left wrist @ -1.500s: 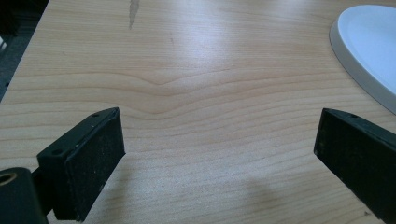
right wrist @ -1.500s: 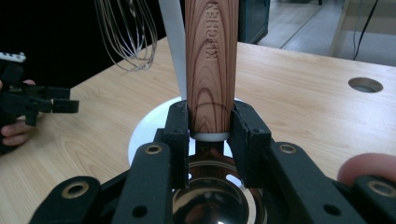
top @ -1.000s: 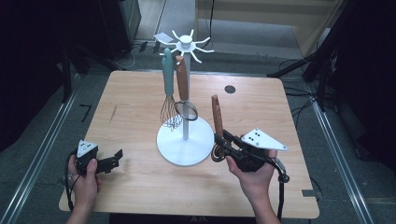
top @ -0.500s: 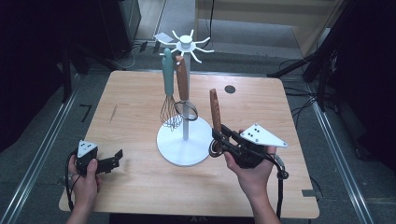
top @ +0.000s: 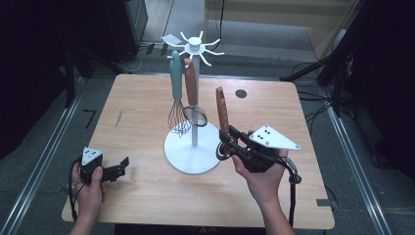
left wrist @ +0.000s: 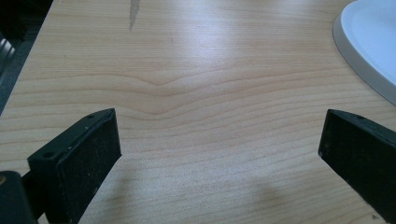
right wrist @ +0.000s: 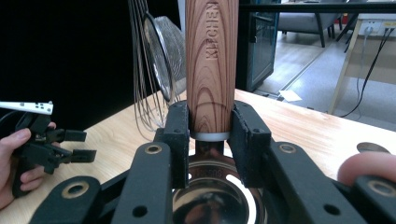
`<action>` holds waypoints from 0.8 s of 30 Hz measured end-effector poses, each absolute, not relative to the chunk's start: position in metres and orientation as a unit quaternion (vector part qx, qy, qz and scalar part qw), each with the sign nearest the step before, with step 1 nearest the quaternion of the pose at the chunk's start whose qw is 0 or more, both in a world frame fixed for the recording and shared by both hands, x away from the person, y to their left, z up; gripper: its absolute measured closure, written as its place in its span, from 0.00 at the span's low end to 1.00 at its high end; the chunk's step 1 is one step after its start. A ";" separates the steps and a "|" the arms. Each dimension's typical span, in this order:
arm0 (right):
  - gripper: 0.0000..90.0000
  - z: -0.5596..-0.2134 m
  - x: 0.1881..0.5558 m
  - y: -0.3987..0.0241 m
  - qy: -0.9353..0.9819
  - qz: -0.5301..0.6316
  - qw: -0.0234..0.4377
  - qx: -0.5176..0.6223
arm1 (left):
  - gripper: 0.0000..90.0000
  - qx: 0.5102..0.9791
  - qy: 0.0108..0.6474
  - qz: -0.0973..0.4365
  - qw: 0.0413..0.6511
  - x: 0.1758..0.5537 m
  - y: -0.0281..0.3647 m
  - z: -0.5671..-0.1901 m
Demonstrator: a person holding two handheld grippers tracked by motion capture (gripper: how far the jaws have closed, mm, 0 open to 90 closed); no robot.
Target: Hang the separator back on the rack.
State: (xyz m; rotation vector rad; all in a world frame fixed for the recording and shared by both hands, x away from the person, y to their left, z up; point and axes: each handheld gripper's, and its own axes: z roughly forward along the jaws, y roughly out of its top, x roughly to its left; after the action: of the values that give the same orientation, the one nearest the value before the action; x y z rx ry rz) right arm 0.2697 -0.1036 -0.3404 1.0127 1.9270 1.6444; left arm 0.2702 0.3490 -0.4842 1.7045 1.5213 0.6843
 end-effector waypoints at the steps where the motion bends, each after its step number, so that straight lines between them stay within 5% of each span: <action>1: 0.80 -0.340 0.270 -0.104 0.690 0.593 0.205 0.362 | 0.00 0.664 0.593 0.267 0.369 0.270 0.349 -0.484; 24: 0.80 -0.319 0.270 -0.096 0.678 0.611 0.221 0.343 | 0.00 0.663 0.596 0.268 0.365 0.270 0.349 -0.484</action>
State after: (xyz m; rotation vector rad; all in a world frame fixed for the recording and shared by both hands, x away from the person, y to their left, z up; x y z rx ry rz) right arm 0.2705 -0.0963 -0.3193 0.9482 1.8751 1.6875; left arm 0.2703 0.3489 -0.4843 1.7042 1.5334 0.6881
